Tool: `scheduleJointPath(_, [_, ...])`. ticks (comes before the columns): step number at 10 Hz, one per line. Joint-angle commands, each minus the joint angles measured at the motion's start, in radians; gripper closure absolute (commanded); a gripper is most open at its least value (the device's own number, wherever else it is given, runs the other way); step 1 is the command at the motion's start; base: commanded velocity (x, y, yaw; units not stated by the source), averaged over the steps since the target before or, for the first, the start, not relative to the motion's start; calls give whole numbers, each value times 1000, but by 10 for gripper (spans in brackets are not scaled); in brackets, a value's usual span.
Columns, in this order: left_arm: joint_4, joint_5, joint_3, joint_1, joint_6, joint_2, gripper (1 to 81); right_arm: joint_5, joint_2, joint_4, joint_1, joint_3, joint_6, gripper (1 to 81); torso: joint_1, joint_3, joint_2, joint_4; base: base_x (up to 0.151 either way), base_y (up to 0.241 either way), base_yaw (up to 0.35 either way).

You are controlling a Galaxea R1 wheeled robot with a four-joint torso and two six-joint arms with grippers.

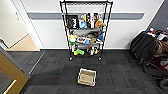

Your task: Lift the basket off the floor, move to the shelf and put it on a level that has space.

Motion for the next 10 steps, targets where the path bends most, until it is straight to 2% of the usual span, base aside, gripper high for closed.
scheduleJointPath(1, [9,67,0,-12,2,0,10,-68,10,-7,12,5,-4,10,0,0,0,0,125,0,0])
scheduleJointPath(10, [2,67,0,-9,2,-11,10,-83,-27,-15,26,-9,-2,10,-1,0,0,0,133,0,0])
